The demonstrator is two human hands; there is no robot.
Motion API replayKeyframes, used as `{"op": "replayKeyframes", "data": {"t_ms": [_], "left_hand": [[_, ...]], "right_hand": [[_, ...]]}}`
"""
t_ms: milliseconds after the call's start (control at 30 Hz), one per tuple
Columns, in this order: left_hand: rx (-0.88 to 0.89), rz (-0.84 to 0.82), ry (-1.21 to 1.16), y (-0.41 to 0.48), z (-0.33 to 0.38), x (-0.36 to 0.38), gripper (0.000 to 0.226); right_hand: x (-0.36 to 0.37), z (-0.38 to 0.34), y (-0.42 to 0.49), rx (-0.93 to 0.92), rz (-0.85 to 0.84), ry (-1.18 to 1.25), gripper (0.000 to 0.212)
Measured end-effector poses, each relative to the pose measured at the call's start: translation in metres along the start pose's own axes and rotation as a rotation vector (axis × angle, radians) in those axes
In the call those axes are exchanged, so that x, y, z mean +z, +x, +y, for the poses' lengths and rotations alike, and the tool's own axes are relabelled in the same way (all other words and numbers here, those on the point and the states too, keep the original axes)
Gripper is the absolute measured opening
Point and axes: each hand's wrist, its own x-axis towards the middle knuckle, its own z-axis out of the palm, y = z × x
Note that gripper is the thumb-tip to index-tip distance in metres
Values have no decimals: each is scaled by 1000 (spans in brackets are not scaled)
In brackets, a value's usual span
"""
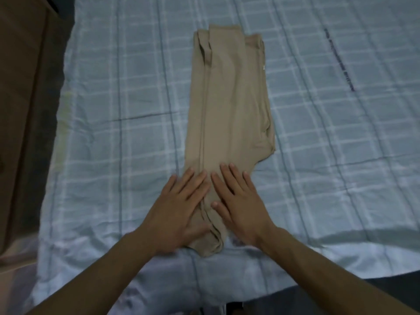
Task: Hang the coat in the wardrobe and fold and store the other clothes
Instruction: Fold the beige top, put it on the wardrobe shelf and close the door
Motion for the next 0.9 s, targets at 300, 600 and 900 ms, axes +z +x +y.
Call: {"op": "replayKeyframes", "data": {"t_ms": [300,600,900], "left_hand": [[164,-58,-21,-32,-2,0,111],[138,61,-195,-22,-5,-2,101],[105,366,-142,-7,14,-29,76]], "right_hand": [[4,-21,-49,-159,-45,17,106],[6,-26,-32,-83,132,147,63],[-40,-4,-5,19,165,677,34]]}}
